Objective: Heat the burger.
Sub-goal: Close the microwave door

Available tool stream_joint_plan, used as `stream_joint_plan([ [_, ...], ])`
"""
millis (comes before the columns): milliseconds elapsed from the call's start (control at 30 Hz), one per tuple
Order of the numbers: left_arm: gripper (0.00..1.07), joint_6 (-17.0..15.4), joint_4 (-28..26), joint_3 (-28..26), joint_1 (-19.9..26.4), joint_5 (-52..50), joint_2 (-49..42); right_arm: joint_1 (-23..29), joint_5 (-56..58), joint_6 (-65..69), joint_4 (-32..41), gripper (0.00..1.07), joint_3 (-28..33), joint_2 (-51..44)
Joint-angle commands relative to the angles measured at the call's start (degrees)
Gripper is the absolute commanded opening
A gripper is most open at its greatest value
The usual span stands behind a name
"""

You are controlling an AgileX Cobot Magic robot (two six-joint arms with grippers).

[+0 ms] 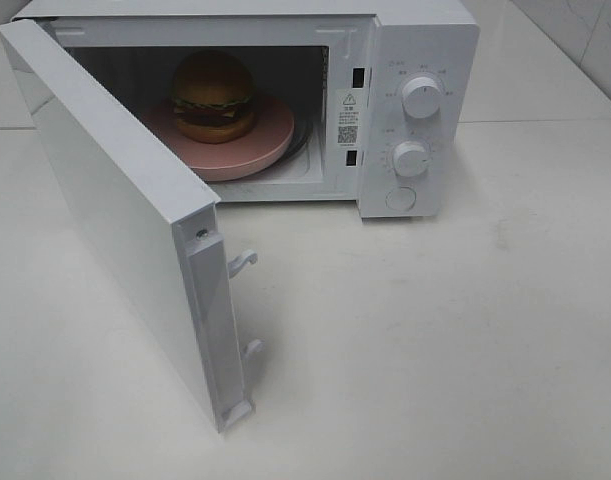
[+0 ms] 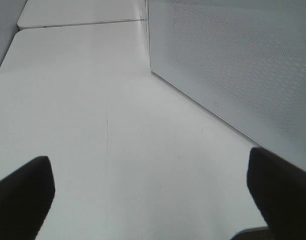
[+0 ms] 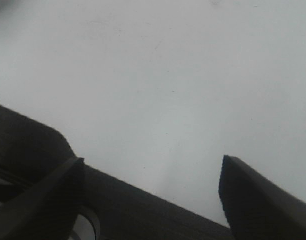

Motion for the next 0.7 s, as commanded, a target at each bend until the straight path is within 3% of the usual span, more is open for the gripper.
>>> stream_joint_plan([
  [33, 0.98, -0.5, -0.2, 0.0, -0.3, -0.5, -0.6, -3.6, -2.0, 0.3, 0.1, 0.75, 2.2, -2.6],
  [133, 0.98, -0.5, -0.2, 0.0, -0.3, -0.5, -0.6, -9.2, -4.2, 0.3, 1.1, 0.75, 4.9, -8.0],
  [433, 0.98, -0.5, -0.2, 0.0, -0.3, -0.5, -0.6, -15.3, -6.6, 0.2, 3.7, 0.74, 6.1, -15.8],
  [500, 0.98, -0.5, -0.2, 0.0, -0.3, -0.5, -0.6, -19.1, -6.6, 0.2, 4.9, 0.73, 6.1, -20.3],
  [700, 0.98, -0.5, -0.2, 0.0, -0.3, -0.5, -0.6, -21.9, -6.6, -0.1, 5.0, 0.71, 6.2, -25.9],
])
